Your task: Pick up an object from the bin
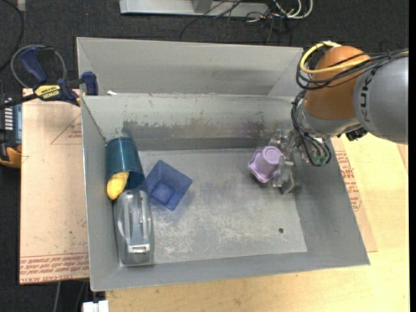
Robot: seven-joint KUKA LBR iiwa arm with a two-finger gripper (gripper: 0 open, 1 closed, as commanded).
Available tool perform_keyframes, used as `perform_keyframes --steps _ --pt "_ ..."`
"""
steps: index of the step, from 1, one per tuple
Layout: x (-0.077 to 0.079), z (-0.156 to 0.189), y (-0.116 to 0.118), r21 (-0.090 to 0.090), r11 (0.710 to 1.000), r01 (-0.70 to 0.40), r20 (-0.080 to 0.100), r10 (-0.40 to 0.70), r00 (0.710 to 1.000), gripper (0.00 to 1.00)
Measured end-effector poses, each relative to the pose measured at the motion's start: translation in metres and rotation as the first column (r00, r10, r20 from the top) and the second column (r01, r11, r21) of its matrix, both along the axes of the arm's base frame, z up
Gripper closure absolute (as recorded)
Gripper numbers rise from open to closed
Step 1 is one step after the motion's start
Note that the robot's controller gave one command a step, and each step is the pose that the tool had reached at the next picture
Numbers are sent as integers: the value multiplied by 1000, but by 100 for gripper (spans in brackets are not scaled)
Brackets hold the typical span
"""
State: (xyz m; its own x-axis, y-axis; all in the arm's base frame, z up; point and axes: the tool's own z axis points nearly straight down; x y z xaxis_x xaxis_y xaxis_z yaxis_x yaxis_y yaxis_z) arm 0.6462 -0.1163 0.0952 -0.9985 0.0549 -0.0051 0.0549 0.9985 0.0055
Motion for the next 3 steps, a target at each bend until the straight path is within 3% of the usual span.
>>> perform_keyframes --steps 3 --pt "2 76 0 -1 1000 0 11 0 1000 100"
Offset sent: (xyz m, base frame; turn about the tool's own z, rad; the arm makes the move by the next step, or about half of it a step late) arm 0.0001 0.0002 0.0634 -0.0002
